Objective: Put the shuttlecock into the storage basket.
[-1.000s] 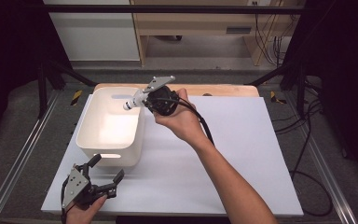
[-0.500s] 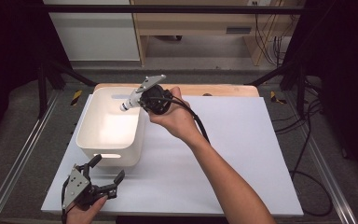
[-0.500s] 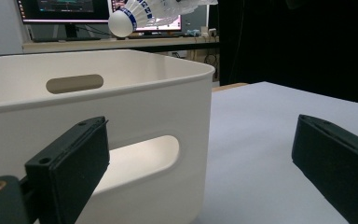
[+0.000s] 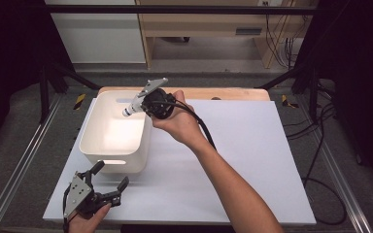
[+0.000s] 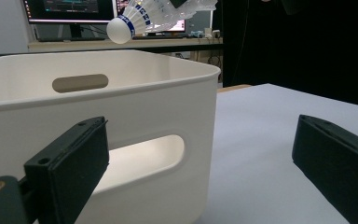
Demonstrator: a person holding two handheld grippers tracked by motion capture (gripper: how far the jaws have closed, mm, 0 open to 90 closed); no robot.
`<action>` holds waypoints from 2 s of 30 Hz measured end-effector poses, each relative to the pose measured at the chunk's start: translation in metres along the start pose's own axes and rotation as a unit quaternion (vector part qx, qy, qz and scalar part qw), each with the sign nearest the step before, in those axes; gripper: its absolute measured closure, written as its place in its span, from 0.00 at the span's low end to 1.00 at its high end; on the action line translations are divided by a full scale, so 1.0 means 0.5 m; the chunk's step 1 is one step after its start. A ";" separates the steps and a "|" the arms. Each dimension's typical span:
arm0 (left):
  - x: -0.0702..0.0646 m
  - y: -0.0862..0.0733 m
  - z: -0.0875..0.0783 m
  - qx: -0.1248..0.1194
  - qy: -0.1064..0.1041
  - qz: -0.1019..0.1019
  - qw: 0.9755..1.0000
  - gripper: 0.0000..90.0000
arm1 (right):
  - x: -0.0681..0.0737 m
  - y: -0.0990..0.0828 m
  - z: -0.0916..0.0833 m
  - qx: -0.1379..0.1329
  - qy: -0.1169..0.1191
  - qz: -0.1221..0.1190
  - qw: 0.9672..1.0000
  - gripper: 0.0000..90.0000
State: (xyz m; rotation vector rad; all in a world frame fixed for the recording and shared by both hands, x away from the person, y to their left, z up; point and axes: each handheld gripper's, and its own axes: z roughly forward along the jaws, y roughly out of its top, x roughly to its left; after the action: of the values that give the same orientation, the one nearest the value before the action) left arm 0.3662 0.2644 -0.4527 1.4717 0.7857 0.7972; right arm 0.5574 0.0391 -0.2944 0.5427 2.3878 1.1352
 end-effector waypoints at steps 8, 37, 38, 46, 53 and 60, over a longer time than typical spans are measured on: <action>0.002 0.002 -0.003 -0.002 0.002 0.005 1.000 0.04 | 0.011 -0.001 0.016 0.010 0.004 -0.009 1.000 0.99; 0.016 0.000 -0.017 -0.006 0.014 -0.001 1.000 0.04 | 0.044 0.019 0.059 0.032 0.007 -0.044 0.998 0.99; 0.016 0.000 -0.016 -0.006 0.013 0.000 1.000 0.04 | 0.045 0.019 0.060 0.033 0.007 -0.045 0.998 0.99; 0.014 0.001 -0.016 -0.006 0.011 0.001 1.000 0.04 | 0.049 0.020 0.065 0.037 0.010 -0.051 0.998 0.99; 0.015 0.000 -0.014 -0.004 0.010 0.000 1.000 0.04 | 0.049 0.023 0.066 0.035 0.012 -0.048 0.998 0.99; 0.015 0.000 -0.016 -0.005 0.011 0.000 1.000 0.04 | 0.055 0.023 0.073 0.035 0.017 -0.049 0.998 0.99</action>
State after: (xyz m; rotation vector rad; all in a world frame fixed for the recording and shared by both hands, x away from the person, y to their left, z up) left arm 0.3635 0.2749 -0.4521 1.4563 0.7969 0.8185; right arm 0.5562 0.0826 -0.3120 0.4275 2.4612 1.0309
